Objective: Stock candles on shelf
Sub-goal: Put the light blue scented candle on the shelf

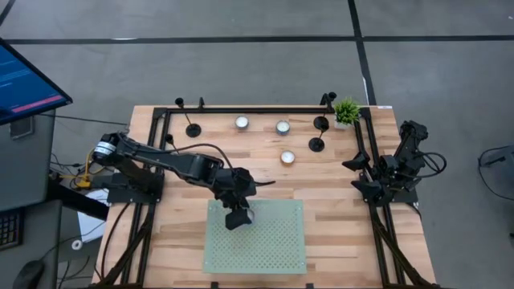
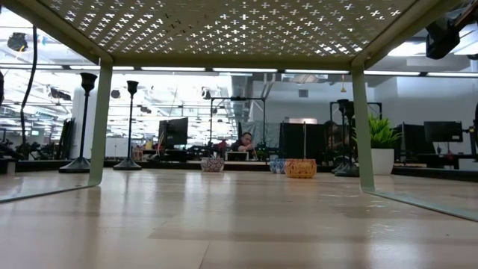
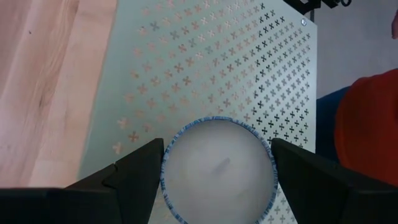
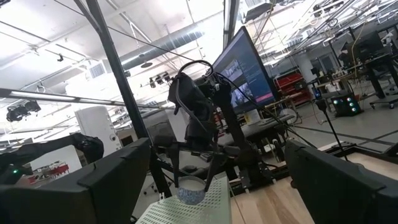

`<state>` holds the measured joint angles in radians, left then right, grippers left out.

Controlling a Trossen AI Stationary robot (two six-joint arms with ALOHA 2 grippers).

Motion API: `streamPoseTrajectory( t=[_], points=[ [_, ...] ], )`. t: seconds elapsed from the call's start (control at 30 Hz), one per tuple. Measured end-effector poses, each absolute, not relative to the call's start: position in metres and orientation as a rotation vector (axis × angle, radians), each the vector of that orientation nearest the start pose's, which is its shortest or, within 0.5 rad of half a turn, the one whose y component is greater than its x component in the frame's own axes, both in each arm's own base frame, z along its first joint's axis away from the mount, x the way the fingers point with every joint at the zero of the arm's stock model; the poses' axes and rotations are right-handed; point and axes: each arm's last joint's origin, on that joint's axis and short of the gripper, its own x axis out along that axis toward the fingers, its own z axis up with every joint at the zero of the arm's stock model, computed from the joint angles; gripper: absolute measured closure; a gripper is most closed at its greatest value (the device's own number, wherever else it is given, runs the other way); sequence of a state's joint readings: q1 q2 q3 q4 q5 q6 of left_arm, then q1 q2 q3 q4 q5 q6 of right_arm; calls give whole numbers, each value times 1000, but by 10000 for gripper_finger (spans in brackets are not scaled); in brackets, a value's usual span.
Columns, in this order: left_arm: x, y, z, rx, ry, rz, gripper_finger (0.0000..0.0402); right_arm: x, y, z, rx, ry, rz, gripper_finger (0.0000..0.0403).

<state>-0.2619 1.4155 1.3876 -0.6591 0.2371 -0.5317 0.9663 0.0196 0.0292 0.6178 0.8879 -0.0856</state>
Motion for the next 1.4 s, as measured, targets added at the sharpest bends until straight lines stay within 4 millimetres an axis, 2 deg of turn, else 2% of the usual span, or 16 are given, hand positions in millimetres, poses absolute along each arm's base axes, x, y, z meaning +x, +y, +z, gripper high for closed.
streamPoseTrajectory(
  t=[0.23,0.47,0.6,0.73,0.9,0.97,1.03,1.1,1.2,1.3,1.4],
  points=[
    [289,-85,359,-484,776,-325,109,58,45,222,417,-378,59,42],
    [290,-85,360,-462,764,-331,74,58,45,221,414,-376,59,42],
    [290,-85,360,-416,748,-320,67,58,45,221,413,-376,59,42],
    [290,-83,364,-483,750,-294,71,58,44,223,427,-390,63,42],
    [289,-73,384,-681,731,-342,81,47,34,242,506,-605,135,42],
    [287,-70,396,-700,649,-376,87,40,26,254,525,-735,163,42],
    [281,-67,411,-695,544,-414,92,32,20,266,470,-882,209,42],
    [273,-63,429,-689,416,-453,98,25,18,278,325,-1033,282,42],
    [254,-55,457,-666,209,-459,106,18,18,295,156,-1175,383,42],
    [224,-46,483,-584,0,-405,114,13,14,312,146,-1214,410,42],
    [191,-37,501,-503,-148,-287,126,14,14,327,138,-1208,395,42]
  ],
)
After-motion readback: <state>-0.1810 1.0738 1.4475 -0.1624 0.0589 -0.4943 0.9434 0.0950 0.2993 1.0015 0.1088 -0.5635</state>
